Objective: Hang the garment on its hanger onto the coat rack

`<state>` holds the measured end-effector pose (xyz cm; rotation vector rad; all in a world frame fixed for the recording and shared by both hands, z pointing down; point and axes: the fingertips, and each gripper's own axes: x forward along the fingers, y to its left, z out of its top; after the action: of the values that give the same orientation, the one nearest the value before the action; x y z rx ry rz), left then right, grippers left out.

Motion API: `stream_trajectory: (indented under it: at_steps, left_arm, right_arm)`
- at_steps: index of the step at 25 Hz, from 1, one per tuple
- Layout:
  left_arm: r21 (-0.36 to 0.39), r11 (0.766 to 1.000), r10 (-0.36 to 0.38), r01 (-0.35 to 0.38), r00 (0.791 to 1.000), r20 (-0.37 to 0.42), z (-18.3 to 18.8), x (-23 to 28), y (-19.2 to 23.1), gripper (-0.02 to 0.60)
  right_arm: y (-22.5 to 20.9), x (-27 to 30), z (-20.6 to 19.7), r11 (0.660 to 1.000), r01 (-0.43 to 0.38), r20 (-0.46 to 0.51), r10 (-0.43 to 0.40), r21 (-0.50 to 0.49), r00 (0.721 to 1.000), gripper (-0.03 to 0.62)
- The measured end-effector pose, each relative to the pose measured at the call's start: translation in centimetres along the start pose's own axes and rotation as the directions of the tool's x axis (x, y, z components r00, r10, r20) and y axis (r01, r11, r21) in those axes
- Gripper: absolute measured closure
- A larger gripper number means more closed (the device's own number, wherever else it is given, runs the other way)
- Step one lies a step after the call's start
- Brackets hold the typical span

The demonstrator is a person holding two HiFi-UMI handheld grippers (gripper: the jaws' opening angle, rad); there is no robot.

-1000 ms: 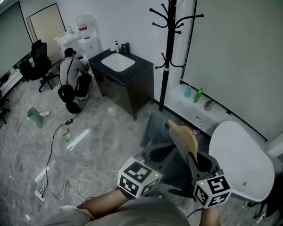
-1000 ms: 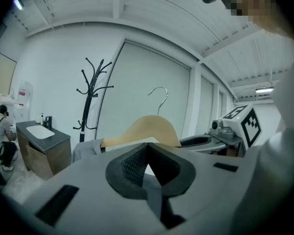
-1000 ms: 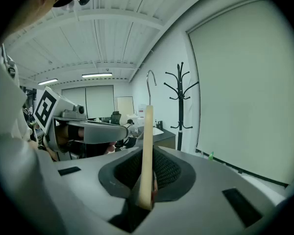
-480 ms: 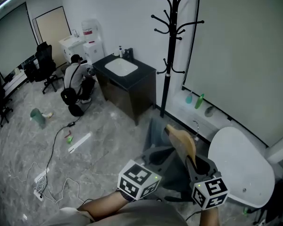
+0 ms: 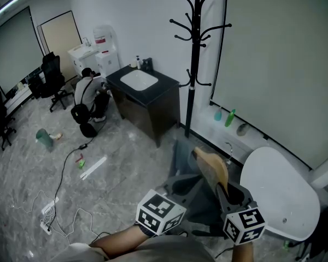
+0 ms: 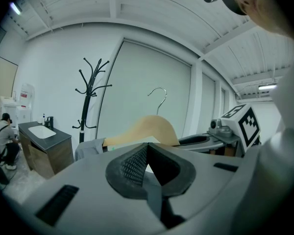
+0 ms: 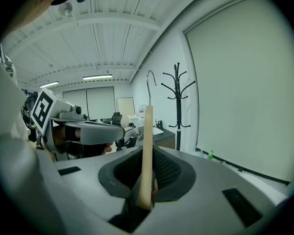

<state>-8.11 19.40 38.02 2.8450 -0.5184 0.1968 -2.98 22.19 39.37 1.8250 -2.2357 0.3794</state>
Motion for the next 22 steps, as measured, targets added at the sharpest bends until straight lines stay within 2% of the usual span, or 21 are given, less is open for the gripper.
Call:
stream_trajectory:
  at_steps: [13,22]
  left_arm:
    - [0.014,0.999,0.038,-0.038,0.999,0.003,0.1,3.9,-2.0,0.577]
    - [0.012,0.999,0.034,-0.034,0.999,0.003,1.2,7.9,-0.2,0.577]
  right_arm:
    - [-4.5,-0.9,0.1,0.999,-0.024,0.014,0.024,-0.024,1.0,0.531]
    - [-8.7,1.5,1.8,1.0,0.003,0.014,-0.002,-0.023,1.0,0.531]
